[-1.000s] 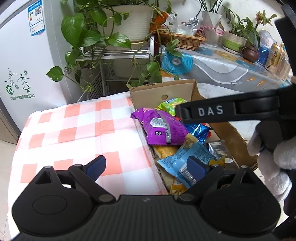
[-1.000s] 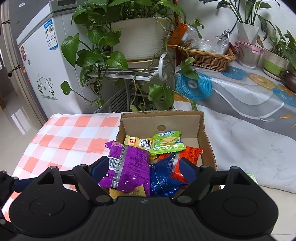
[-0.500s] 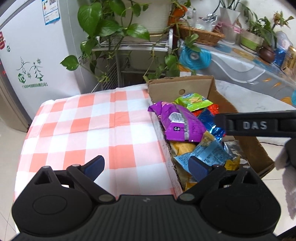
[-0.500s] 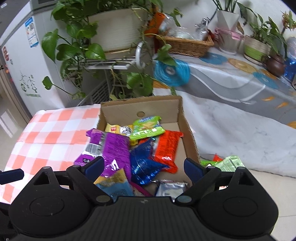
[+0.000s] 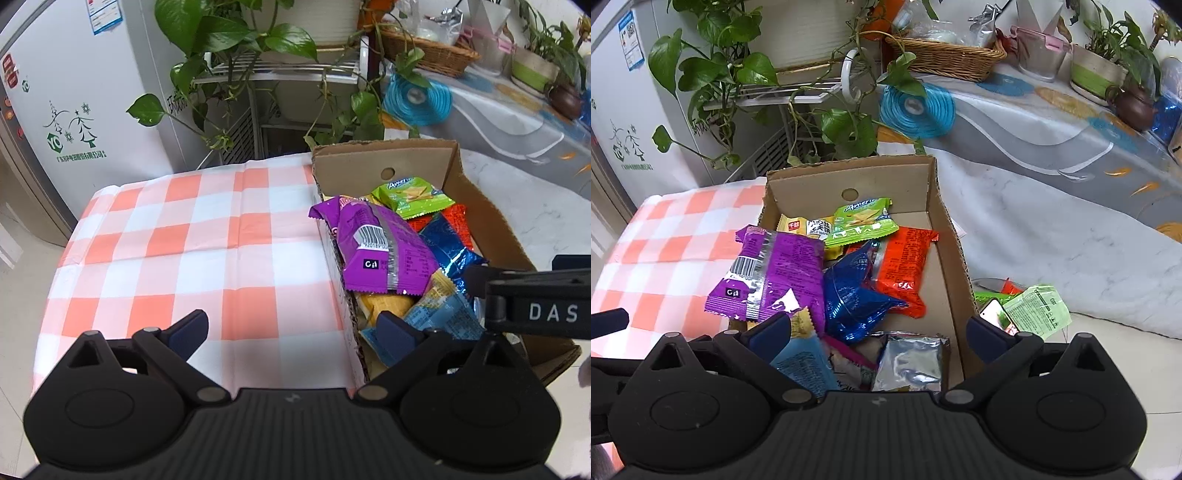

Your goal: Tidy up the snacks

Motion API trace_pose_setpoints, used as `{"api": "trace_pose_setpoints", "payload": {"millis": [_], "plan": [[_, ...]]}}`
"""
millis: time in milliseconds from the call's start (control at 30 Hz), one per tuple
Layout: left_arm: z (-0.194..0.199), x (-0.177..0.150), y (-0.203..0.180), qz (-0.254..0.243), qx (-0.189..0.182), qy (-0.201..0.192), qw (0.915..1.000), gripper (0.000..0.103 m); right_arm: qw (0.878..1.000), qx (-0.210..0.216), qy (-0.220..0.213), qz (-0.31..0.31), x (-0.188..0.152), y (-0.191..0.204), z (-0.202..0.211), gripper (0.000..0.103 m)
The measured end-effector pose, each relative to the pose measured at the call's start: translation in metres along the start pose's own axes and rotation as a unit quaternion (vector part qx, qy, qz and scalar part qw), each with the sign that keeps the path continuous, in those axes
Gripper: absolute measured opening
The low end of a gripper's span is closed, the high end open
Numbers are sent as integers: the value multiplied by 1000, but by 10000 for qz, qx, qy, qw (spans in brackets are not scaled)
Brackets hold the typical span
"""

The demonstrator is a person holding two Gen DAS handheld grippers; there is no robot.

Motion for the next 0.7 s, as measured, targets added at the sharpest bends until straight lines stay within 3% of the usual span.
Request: {"api": "trace_pose_setpoints", "payload": {"millis": [300, 700], "plan": [[-9, 4, -8, -186, 229, 90, 9995, 99, 9996, -96, 268, 1, 0, -3, -8, 103], [-13, 8, -15, -325, 296, 111, 9990, 99, 9995, -145, 262, -51, 1, -4, -9, 103]]}}
Point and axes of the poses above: each gripper's, at about its wrist camera, not at the fingertips, and z roughly against the way its jaws point, y to its left, x to its top, the point moved 2 cm from there along -z, roughly the way its jaws point, and after that the axes turned 6 degrees about z, right-handed, at the moved point
